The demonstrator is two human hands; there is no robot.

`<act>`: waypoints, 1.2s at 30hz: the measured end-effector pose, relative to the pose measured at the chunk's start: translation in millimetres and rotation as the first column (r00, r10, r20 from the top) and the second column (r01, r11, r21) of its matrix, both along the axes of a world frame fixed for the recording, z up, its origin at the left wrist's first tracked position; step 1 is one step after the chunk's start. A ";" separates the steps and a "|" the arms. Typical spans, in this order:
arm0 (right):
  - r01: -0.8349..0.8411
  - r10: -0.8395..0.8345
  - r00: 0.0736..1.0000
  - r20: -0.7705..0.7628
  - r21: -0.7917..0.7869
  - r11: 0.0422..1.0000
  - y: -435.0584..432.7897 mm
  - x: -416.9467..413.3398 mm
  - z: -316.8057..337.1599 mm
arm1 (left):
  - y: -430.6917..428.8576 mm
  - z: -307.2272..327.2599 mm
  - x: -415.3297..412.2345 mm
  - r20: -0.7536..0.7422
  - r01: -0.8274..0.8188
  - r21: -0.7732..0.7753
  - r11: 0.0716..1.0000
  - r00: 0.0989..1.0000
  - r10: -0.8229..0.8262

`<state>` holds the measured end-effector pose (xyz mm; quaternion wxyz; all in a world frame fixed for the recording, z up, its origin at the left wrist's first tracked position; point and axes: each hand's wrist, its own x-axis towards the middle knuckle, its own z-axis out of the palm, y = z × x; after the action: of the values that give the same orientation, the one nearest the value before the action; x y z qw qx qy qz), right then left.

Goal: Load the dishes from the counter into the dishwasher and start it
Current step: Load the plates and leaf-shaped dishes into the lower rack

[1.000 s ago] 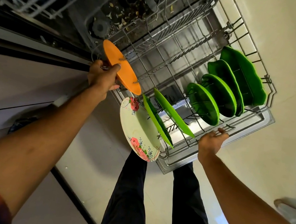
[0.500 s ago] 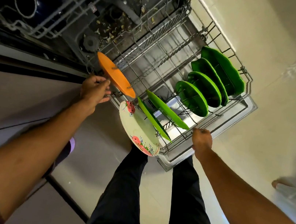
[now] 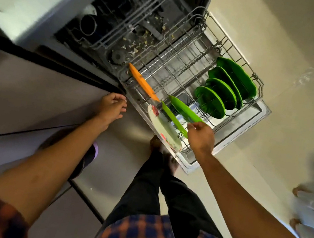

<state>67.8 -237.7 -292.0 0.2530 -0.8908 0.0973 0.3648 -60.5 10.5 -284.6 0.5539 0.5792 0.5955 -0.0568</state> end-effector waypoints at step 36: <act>-0.918 0.587 0.393 0.708 0.271 0.288 456.4 -288.1 305.6 | 180.8 275.3 -438.6 -0.047 -0.137 0.887 0.441 0.923 0.381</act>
<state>-220.3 218.7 13.6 0.3373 -0.7330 -0.5495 0.2167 -499.1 191.3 -9.3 0.1093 0.6681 0.6852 0.2687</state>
